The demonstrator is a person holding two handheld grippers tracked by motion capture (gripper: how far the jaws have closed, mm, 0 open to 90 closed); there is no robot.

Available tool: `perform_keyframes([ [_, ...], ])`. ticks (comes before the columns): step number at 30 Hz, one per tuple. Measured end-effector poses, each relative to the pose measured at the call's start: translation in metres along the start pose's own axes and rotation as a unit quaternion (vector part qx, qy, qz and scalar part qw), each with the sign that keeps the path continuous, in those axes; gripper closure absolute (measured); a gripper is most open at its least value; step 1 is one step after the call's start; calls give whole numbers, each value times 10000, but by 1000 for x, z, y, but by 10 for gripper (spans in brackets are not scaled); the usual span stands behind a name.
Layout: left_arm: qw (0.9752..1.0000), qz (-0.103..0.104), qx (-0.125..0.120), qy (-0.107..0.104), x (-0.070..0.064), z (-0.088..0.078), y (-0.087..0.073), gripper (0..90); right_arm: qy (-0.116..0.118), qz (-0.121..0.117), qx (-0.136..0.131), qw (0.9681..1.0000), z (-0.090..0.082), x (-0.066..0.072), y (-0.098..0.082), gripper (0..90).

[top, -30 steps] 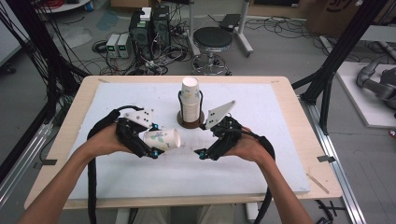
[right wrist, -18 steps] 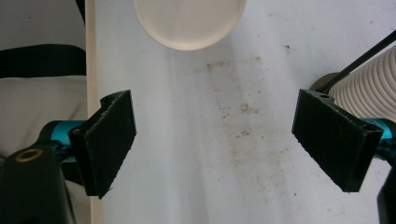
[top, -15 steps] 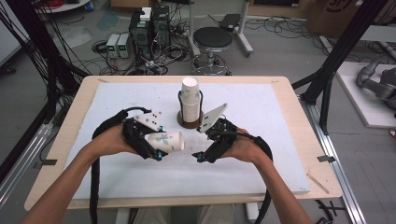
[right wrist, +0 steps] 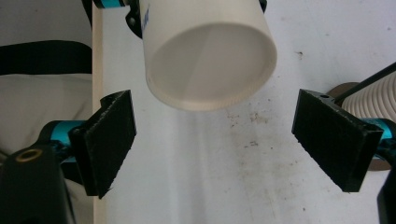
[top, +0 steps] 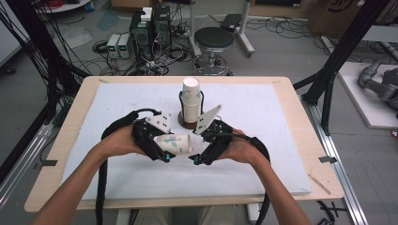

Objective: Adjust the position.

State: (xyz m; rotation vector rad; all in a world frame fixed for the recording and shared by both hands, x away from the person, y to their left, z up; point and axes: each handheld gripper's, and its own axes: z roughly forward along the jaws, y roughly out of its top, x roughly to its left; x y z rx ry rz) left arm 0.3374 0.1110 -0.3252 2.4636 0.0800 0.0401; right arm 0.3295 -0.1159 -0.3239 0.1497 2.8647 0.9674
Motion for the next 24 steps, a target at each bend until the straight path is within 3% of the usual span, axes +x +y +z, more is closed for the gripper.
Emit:
perform_keyframes([
  [20, 9999, 60, 85, -48, -1, 7, 9, 310, 103, -102, -78, 9999, 6, 2, 9, 148],
  [24, 9997, 102, 207, -43, 0, 7, 11, 310, 122, -124, -58, 9998, 7, 2, 10, 149],
])
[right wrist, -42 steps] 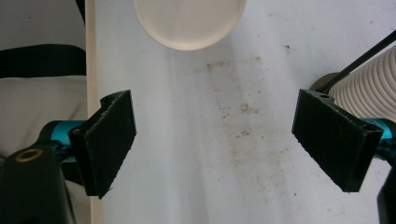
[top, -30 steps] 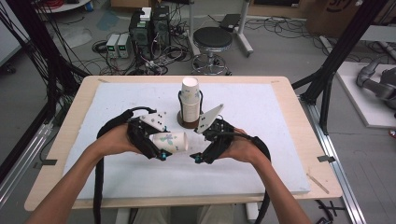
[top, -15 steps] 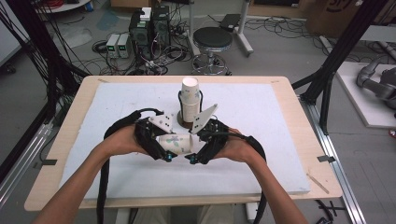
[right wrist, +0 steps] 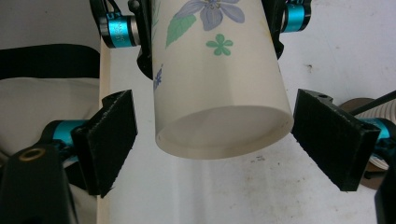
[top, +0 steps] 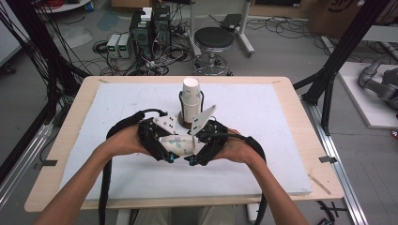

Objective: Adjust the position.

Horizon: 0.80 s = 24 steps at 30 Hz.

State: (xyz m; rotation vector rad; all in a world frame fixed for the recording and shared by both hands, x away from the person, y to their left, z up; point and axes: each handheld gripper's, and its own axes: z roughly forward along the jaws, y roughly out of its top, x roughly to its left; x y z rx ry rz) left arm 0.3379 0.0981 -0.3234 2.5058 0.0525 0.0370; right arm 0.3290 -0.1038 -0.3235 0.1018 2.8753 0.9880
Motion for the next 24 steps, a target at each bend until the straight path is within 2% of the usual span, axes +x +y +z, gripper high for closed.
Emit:
perform_keyframes([
  [5, 10000, 2, -27, 21, 0, -2, 1, 310, 3, -3, 9, 10000, 0, 0, 1, 179],
  [8, 10000, 17, -24, 9, 0, -2, 2, 310, 21, -32, 3, 10000, 0, 0, 1, 254],
  [10, 10000, 13, -29, 6, 0, -1, 2, 310, 31, -44, -5, 10000, -1, 1, 1, 273],
  [12, 10000, 75, 5, -15, -1, 0, 2, 310, 26, -47, 18, 10000, 0, 1, 2, 347],
  [20, 9999, 107, 15, -43, -1, -1, 1, 320, 75, -85, 49, 9999, -1, 1, 2, 375],
  [24, 9999, 118, -59, -12, -1, -1, 0, 300, 62, -89, 25, 9999, 0, 0, 1, 375],
])
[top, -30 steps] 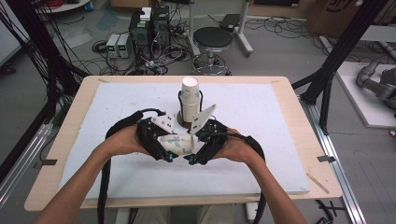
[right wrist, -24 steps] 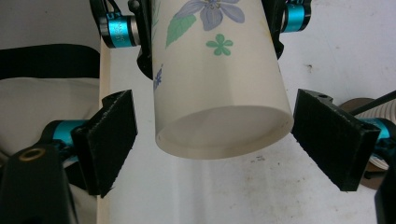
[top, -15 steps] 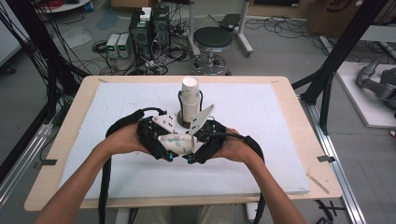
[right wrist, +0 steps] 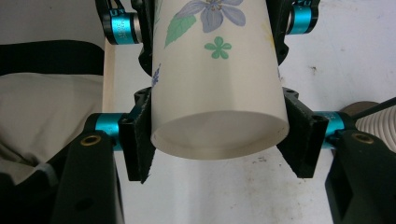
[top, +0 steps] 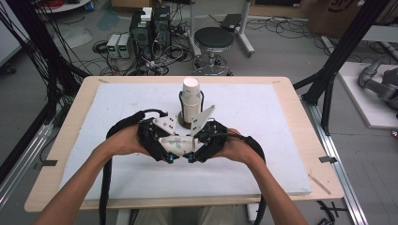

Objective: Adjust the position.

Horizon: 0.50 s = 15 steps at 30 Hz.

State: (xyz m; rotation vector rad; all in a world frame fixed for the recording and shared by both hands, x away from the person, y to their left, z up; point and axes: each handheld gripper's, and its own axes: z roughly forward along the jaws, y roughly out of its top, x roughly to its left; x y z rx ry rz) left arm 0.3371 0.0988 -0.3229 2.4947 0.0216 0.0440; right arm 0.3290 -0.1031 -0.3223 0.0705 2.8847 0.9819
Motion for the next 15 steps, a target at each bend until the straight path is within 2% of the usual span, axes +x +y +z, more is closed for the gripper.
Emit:
perform_keyframes([
  [3, 9996, 49, -255, 57, 1, 0, -2, 215, 41, 18, -20, 10000, 0, 0, 0, 375],
  [5, 9992, -9, -407, 20, 3, -2, -3, 68, 39, 38, 18, 10000, 0, 1, -1, 375],
  [7, 9988, 25, -494, 32, 3, -3, -5, 67, 37, 26, 0, 10000, 1, 1, -1, 375],
  [10, 9980, -74, -624, 22, 4, -5, -7, 66, 45, 47, -7, 10000, 1, 0, -3, 375],
  [15, 9977, -53, -669, -7, 3, -6, -8, 66, 41, 42, -9, 10000, 2, 0, -3, 375],
])
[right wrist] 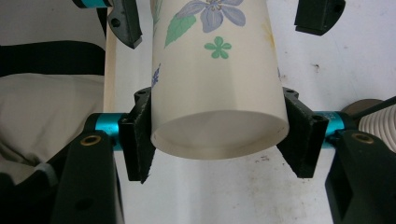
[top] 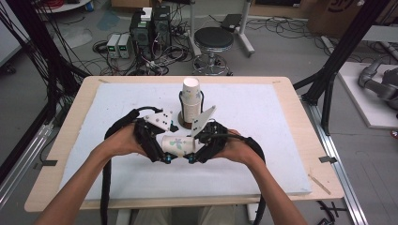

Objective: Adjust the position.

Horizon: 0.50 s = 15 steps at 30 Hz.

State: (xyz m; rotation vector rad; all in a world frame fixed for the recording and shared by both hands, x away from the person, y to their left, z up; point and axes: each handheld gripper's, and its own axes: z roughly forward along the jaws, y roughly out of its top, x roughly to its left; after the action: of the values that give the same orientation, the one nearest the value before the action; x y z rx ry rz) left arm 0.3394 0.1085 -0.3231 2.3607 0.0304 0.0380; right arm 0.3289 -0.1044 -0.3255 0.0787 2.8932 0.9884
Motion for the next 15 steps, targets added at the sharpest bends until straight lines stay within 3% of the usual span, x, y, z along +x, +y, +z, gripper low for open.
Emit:
perform_keyframes([
  [8, 9998, -81, -190, 19, -1, -2, 1, 67, -1, 21, -28, 10000, -1, 1, -1, 375],
  [12, 9993, -256, -254, 63, -1, -5, 0, 67, -7, 50, -101, 9999, -2, 1, -3, 375],
  [14, 9988, -292, -395, 73, -2, -6, -1, 67, -6, 50, -138, 9999, -3, 1, -4, 375],
  [15, 9969, -402, -672, 86, -2, -9, -5, 67, -25, 62, -166, 9998, -4, 1, -6, 375],
])
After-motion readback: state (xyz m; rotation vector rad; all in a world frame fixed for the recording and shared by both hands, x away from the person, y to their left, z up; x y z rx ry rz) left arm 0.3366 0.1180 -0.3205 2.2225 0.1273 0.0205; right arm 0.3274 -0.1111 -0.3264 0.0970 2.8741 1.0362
